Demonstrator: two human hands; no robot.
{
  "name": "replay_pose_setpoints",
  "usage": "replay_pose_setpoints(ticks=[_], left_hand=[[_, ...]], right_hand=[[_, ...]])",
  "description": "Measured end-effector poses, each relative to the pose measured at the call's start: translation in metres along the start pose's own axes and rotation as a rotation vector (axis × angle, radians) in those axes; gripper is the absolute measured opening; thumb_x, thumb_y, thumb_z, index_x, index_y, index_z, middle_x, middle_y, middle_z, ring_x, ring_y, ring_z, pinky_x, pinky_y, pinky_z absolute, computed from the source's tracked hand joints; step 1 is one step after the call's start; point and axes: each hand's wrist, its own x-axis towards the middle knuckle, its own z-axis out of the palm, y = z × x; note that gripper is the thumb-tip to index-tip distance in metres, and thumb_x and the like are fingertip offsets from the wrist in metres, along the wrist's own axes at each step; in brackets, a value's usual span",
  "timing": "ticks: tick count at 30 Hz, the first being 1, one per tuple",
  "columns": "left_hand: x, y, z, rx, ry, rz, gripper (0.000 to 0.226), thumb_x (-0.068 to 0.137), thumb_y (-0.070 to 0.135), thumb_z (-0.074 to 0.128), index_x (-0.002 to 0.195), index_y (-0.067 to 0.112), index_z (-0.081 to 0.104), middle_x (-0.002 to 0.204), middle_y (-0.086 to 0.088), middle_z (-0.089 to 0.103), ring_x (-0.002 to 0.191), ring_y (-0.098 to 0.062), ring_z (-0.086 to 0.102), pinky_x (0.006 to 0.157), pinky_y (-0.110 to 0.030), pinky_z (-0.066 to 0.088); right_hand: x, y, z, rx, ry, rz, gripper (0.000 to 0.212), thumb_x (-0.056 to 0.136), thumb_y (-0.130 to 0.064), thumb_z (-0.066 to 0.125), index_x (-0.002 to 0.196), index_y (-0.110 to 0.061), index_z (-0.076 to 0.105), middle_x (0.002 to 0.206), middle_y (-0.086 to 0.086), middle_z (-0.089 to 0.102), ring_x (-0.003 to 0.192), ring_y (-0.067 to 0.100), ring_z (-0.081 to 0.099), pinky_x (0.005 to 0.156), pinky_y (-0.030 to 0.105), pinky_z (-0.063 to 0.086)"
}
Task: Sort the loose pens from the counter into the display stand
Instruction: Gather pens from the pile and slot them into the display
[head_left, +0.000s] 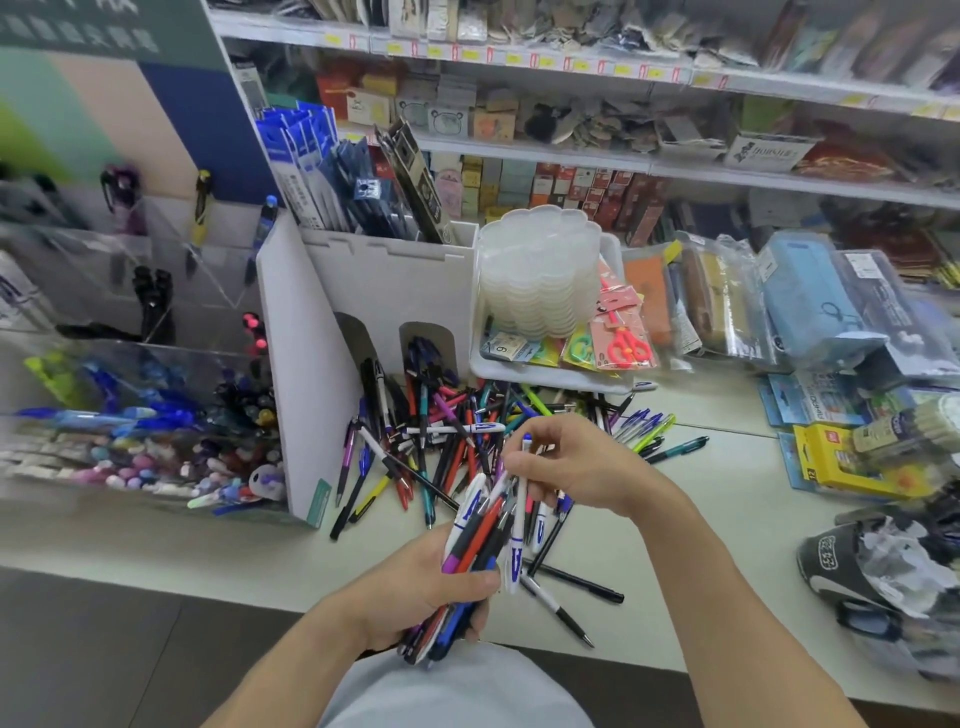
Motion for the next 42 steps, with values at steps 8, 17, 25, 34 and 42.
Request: replay_pose_setpoints(ticks=[8,17,25,34,42], left_hand=[[-0.008,0.001,-0.003,-0.082,0.16,0.035,0.03,0.091,0.006,0.067,0.118,0.003,0.055,0.073,-0.021,0.059,0.063,-0.031,0.055,0.063,-0.039,0.051],[-0.008,0.001,0.005,-0.519,0.404,0.219,0.017,0.09,0.004,0.064,0.105,-0.001,0.058,0.071,-0.015,0.056,0.061,-0.029,0.06,0.062,-0.038,0.056],[-0.005,-0.014,0.018,-0.599,0.508,0.2,0.03,0.094,-0.006,0.05,0.123,-0.004,0.057,0.112,-0.026,0.071,0.102,-0.039,0.071,0.078,-0.042,0.062],[-0.003,-0.017,0.016,-0.474,0.605,0.202,0.036,0.09,0.012,0.065,0.126,0.008,0.06,0.112,-0.019,0.073,0.104,-0.036,0.071,0.095,-0.06,0.052],[-0.022,-0.017,0.011,-0.359,0.641,0.141,0.033,0.089,0.009,0.068,0.121,0.004,0.059,0.098,-0.021,0.074,0.086,-0.032,0.073,0.079,-0.048,0.06]], right_hand=[[-0.015,-0.001,-0.029,0.205,0.386,-0.094,0.009,0.099,-0.009,0.064,0.095,-0.001,0.066,0.063,0.008,0.069,0.057,0.025,0.065,0.062,0.032,0.058],[-0.036,0.03,0.021,0.79,0.43,0.034,0.01,0.092,0.001,0.066,0.098,0.007,0.062,0.073,0.016,0.07,0.063,0.023,0.071,0.06,0.023,0.06],[-0.05,0.041,0.079,1.019,0.29,0.071,0.01,0.094,0.006,0.061,0.103,0.006,0.059,0.08,0.025,0.072,0.068,0.028,0.073,0.063,0.028,0.062],[-0.054,0.04,0.107,0.421,0.355,0.014,0.006,0.086,-0.01,0.077,0.09,-0.012,0.072,0.083,0.008,0.073,0.065,0.029,0.072,0.056,0.041,0.062],[-0.039,0.029,0.076,0.173,-0.008,0.04,0.021,0.087,-0.038,0.079,0.094,-0.02,0.072,0.089,0.001,0.076,0.076,0.017,0.072,0.068,0.032,0.058]])
